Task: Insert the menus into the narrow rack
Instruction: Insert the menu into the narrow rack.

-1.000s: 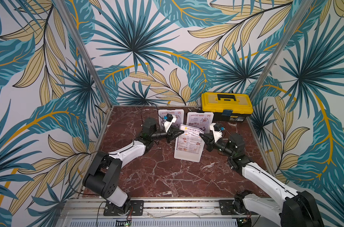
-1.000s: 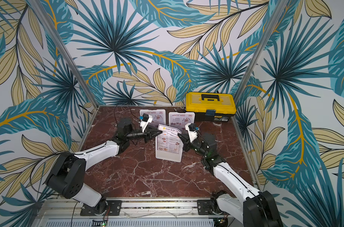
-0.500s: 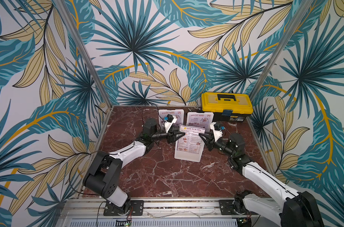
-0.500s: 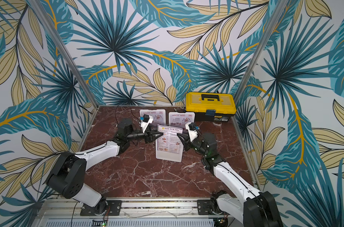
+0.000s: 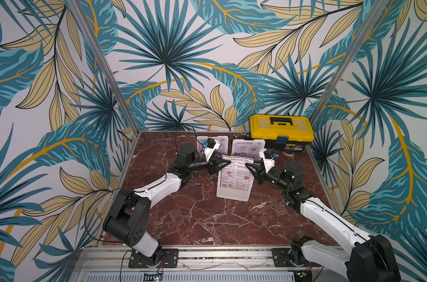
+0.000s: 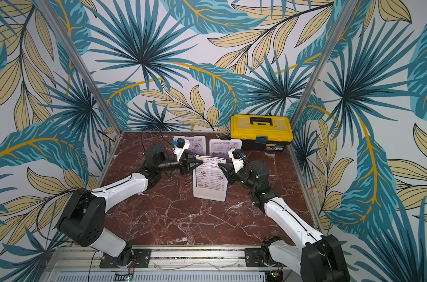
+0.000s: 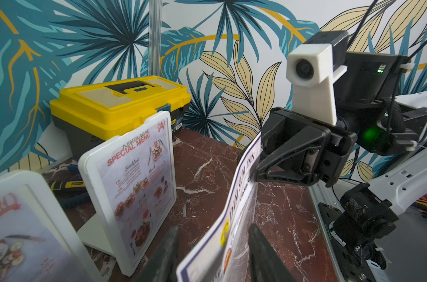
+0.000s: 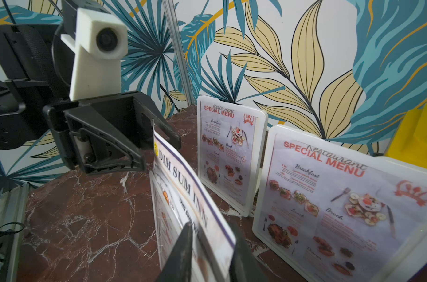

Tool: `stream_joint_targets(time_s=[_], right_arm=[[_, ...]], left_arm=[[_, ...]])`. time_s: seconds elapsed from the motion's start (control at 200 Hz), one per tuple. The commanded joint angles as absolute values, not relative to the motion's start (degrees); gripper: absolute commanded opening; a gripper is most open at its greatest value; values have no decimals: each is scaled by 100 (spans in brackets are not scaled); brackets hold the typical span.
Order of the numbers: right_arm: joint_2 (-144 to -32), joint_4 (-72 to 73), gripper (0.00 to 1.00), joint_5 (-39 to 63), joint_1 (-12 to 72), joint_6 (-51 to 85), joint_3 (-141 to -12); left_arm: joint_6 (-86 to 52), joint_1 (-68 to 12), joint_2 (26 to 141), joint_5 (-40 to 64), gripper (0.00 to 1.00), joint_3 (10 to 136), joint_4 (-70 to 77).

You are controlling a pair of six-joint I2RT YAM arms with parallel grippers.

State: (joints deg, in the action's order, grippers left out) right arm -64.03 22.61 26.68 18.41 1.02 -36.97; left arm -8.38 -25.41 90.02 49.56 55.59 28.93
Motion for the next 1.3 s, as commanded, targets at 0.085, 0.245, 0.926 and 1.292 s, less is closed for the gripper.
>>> stream_joint_targets(time_s=[0.085, 0.245, 0.926, 1.292], right_arm=[[-6466, 2250, 34, 2771, 1845, 100, -3849], [-6434, 2259, 25, 2802, 1841, 105, -3859], [-6394, 2683, 0, 2963, 1846, 246, -3381], [-6221, 2822, 0, 2478, 1846, 293, -3172]], left_arm=[[-900, -2519, 8977, 5070, 36, 5765, 2936], [-931, -2520, 8986, 5089, 23, 5774, 2935], [-795, -2557, 9044, 5043, 5, 5547, 2936], [-761, -2650, 9141, 5054, 5, 5587, 2936]])
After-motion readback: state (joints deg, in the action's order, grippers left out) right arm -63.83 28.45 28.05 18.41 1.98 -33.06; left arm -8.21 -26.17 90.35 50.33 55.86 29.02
